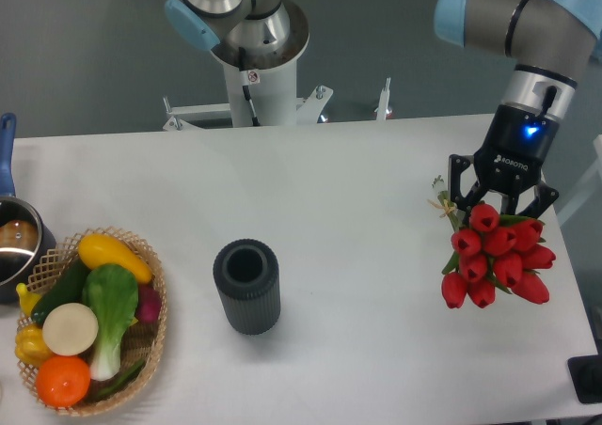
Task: Insert the flowers into the vase
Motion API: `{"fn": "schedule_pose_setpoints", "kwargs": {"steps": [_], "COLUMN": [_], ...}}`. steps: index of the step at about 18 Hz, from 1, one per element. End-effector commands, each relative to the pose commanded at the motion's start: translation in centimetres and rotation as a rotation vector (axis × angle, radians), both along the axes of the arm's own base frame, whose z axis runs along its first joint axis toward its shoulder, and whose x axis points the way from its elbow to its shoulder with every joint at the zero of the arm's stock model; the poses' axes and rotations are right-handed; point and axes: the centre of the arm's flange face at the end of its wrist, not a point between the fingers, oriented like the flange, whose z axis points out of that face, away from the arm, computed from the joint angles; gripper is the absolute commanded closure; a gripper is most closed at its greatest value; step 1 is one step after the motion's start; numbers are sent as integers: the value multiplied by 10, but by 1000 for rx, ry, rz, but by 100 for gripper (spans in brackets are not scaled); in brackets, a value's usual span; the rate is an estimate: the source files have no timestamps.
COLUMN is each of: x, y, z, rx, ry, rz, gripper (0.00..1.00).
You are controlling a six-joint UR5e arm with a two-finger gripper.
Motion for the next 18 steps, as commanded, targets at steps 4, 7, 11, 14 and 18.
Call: {"fn": "schedule_pose_setpoints", "kwargs": {"steps": [4, 7, 11, 14, 18], "x": [-1, -1, 2, 7, 30], "y": [1, 0, 7, 13, 48], "z": [4, 4, 8, 11, 24], "rx": [3, 4, 67, 93, 220], "ry": [10, 12, 8, 33, 57], "rz": [0, 0, -22, -42, -145], "gripper": [52, 52, 52, 52, 52]}}
